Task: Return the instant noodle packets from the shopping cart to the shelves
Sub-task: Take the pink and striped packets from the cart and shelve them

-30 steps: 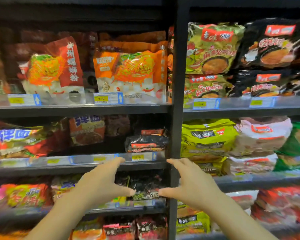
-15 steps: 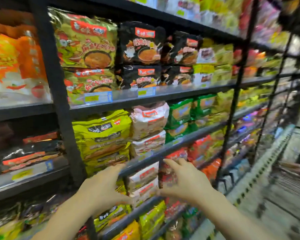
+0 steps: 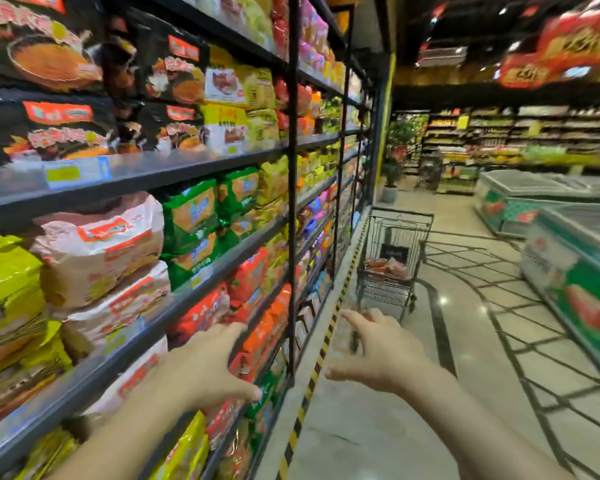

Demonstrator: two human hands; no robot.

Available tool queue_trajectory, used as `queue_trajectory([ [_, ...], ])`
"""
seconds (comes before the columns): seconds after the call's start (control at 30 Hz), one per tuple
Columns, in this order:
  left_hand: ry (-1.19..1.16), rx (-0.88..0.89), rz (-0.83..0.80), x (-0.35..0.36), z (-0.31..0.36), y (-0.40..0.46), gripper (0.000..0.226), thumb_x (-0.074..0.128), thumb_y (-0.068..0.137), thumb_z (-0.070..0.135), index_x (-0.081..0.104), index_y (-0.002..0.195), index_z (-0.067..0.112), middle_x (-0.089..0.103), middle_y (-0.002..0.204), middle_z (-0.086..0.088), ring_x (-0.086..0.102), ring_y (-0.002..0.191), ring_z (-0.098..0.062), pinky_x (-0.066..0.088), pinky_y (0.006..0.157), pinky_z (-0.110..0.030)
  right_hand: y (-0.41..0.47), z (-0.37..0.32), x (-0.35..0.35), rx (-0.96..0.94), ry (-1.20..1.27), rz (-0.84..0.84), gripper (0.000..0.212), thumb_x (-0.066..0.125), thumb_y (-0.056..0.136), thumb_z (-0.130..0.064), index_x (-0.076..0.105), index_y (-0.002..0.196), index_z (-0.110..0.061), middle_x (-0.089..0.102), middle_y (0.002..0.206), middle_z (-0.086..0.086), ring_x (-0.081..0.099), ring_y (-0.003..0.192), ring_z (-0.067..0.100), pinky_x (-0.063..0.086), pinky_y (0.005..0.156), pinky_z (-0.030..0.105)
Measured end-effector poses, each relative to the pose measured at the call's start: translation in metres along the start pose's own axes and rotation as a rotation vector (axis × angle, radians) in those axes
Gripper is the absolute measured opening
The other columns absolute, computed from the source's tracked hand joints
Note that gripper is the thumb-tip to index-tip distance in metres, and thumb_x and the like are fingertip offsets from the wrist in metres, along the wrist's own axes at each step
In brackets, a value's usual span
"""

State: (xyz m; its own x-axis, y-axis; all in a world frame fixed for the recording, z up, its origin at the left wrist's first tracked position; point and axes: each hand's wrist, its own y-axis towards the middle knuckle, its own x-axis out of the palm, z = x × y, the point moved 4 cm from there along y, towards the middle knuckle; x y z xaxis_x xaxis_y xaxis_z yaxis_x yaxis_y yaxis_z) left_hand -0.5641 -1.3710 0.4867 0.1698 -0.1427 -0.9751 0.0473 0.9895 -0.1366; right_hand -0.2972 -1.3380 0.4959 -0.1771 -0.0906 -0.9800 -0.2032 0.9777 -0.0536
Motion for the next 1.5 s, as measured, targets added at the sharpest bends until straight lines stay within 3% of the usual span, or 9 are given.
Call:
queue_trajectory([
  [0.23,0.016,0.126,-0.026,0.004,0.08,0.088,0.11,0.071,0.069,0.079,0.018,0.158,0.038,0.029,0.161,0.01,0.032,0.148,-0.017,0.042,0.11,-0.043,0.034,0.096,-0.001,0.171,0.071,0.037,0.117,0.067,0.059,-0.088,0.019,0.158,-0.046,0.04,0.152,-0.005,0.044,0.138,0.022,0.049,0.106,0.04],
  [0.43,0.023,0.133,-0.06,0.003,0.153,0.188,0.112,0.07,0.073,0.076,0.013,0.16,0.036,0.024,0.164,0.01,0.03,0.149,-0.017,0.043,0.11,-0.041,0.112,0.183,-0.018,0.195,0.081,0.031,0.123,0.066,0.059,-0.089,0.016,0.161,-0.042,0.039,0.155,-0.002,0.038,0.142,0.023,0.043,0.112,0.041],
  [0.57,0.006,0.133,-0.101,0.003,0.198,0.258,0.113,0.071,0.068,0.076,0.017,0.158,0.037,0.034,0.151,0.008,0.036,0.142,-0.018,0.046,0.104,-0.041,0.163,0.243,-0.029,0.205,0.089,0.023,0.122,0.065,0.06,-0.09,0.014,0.161,-0.043,0.034,0.159,-0.002,0.035,0.146,0.024,0.04,0.115,0.042],
  [0.77,-0.041,0.174,-0.125,0.009,0.255,0.354,0.115,0.07,0.07,0.079,0.011,0.16,0.039,0.018,0.165,0.013,0.023,0.152,-0.016,0.04,0.114,-0.044,0.232,0.318,-0.038,0.227,0.105,0.03,0.111,0.065,0.062,-0.088,0.019,0.155,-0.049,0.04,0.152,-0.004,0.038,0.142,0.022,0.042,0.11,0.038],
  [1.07,-0.063,0.203,-0.187,0.023,0.293,0.496,0.117,0.07,0.065,0.083,0.014,0.159,0.043,0.02,0.167,0.01,0.022,0.153,-0.017,0.038,0.115,-0.048,0.345,0.377,-0.043,0.254,0.083,-0.003,0.116,0.066,0.062,-0.088,0.015,0.157,-0.048,0.039,0.153,-0.006,0.04,0.141,0.022,0.045,0.108,0.04],
  [1.33,-0.074,0.292,-0.159,-0.002,0.31,0.691,0.115,0.072,0.07,0.076,0.014,0.161,0.037,0.024,0.166,0.004,0.027,0.152,-0.018,0.038,0.116,-0.042,0.517,0.427,-0.057,0.334,0.056,-0.008,0.118,0.065,0.06,-0.089,0.012,0.158,-0.048,0.039,0.155,-0.004,0.039,0.142,0.022,0.043,0.111,0.041],
  [1.5,-0.064,0.334,-0.174,-0.018,0.32,0.804,0.113,0.072,0.072,0.074,0.015,0.161,0.036,0.024,0.166,0.007,0.026,0.152,-0.019,0.035,0.118,-0.045,0.618,0.454,-0.063,0.381,0.04,-0.03,0.117,0.065,0.063,-0.089,0.011,0.159,-0.048,0.039,0.153,-0.005,0.039,0.141,0.02,0.045,0.108,0.04],
])
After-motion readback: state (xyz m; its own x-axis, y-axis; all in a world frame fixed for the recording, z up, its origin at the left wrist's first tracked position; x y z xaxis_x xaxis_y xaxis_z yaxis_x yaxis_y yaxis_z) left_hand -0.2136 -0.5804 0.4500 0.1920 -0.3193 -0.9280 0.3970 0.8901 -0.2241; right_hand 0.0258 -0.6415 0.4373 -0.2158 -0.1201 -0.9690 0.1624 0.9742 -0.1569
